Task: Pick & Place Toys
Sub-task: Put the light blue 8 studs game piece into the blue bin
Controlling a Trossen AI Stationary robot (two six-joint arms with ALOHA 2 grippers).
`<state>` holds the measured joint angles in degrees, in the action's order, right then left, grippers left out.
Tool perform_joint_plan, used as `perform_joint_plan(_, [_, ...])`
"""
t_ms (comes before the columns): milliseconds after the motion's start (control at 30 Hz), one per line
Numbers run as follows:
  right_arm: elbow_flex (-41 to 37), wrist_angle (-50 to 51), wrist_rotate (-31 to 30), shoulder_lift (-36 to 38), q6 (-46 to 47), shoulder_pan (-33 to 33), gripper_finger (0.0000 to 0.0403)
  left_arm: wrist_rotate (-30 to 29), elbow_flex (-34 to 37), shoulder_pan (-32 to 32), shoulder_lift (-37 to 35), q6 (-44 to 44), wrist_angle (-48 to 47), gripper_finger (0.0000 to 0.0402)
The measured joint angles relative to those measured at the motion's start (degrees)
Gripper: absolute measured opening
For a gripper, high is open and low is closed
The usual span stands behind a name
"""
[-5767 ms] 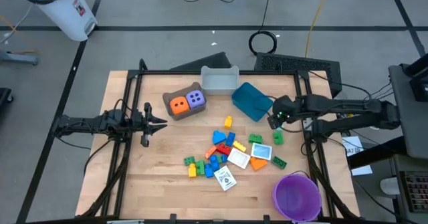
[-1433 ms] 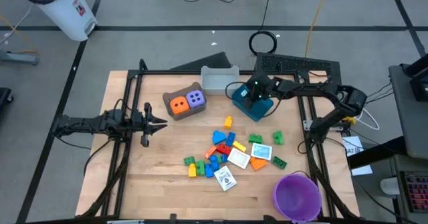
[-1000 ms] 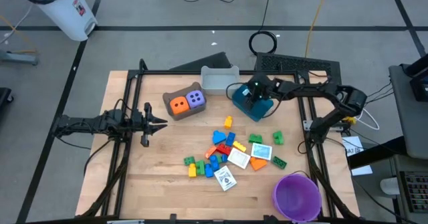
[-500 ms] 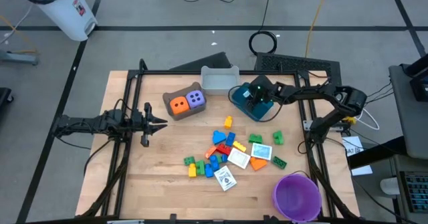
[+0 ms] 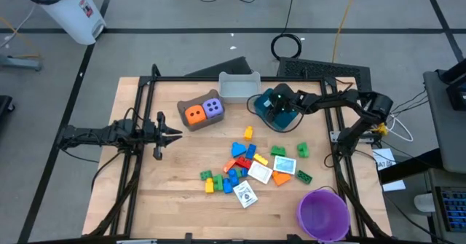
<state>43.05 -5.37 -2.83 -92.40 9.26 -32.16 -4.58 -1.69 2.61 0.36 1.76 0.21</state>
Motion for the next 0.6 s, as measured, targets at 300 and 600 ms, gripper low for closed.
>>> perform_joint_plan(300, [0.0, 0.0, 0.0, 0.0, 0.5, 0.0, 0.0169, 0.0, 0.0, 0.0, 0.0, 0.0, 0.0, 0.0076])
perform_joint_plan(600, [0.0, 0.1, -0.1, 1.2, 0.3, 0.1, 0.0233, 0.0, 0.0, 0.0, 0.0, 0.0, 0.0, 0.0076])
